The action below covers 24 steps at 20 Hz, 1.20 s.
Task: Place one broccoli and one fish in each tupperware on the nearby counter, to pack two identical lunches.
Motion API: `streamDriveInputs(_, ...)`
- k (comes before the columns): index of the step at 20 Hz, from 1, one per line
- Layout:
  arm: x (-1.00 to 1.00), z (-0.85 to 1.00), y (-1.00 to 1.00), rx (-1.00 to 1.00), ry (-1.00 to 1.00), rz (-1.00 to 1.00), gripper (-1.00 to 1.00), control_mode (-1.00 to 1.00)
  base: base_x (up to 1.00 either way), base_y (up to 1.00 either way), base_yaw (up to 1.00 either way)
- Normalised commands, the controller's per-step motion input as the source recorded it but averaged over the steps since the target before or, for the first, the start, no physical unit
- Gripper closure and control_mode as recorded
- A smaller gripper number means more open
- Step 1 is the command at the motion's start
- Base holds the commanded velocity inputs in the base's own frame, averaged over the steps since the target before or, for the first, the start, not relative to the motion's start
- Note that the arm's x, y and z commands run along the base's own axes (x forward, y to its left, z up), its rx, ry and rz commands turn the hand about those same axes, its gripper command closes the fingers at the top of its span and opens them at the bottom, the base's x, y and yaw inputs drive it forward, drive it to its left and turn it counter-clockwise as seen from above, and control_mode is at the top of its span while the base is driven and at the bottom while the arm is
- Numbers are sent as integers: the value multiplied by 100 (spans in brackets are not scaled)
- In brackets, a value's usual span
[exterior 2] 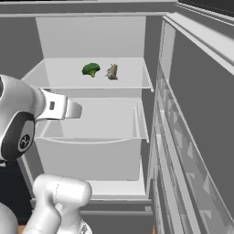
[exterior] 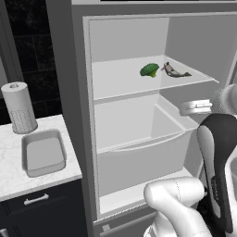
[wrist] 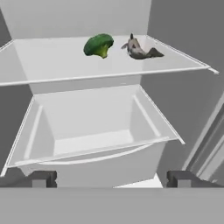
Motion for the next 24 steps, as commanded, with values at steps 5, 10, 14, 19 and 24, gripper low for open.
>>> streamDriveInputs(5,56,84,-35,-2,-31,0,-100,-100,0,0,0)
streamDriveInputs(10,69,19,-21,-24,-1,-3,-100,-100,0,0,0)
streamDriveInputs(14,98,-6,-27,-18,22,-5,-100,-100,0,0,0)
streamDriveInputs(19,81,-1,-16,0,4,0,-100,-100,0,0,0)
streamDriveInputs(24,78,-32,-1,-1,6,0,-100,-100,0,0,0)
